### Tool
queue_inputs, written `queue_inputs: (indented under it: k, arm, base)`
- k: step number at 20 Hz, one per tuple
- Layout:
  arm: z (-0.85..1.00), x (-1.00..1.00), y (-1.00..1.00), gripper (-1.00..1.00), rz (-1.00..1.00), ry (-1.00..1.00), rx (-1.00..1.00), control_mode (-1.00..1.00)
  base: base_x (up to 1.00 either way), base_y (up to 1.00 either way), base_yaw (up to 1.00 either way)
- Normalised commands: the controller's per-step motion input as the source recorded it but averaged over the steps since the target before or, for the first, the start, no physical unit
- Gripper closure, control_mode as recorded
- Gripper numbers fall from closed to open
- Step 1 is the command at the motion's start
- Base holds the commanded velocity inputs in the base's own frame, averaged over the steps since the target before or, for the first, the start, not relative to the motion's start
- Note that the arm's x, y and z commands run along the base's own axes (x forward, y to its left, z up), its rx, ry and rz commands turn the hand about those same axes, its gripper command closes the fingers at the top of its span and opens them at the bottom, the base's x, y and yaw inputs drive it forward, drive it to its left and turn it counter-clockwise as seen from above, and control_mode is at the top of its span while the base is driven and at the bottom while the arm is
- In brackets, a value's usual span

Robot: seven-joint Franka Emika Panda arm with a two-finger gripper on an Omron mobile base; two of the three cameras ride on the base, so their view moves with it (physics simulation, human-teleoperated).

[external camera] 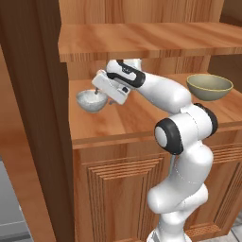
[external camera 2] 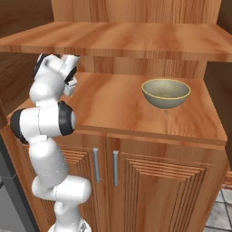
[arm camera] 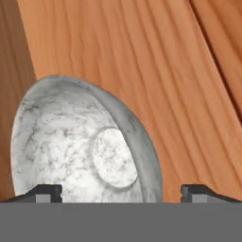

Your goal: Take the smaller bowl and place it next to the appetizer plate on the dining counter , and place the larger bowl next to the plate with cooked food.

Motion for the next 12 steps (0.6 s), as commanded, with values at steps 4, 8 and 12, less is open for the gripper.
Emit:
queue_inputs:
  k: [4,8,12]
  arm:
    - [-0.79,-0.14,0.01,1.00,0.07,0.00,-0.12,-1.00]
    - [-0.81,0.29,0.01,1.00,0.00,0.01,-0.13,-1.00]
    - [-0.50,0.13,0.01,1.00,0.00,0.00,-0.05,-1.00]
  base:
    - [0.00,0.00,0.00]
    - [0.00,0.00,0.00]
    - [0.00,0.00,0.00]
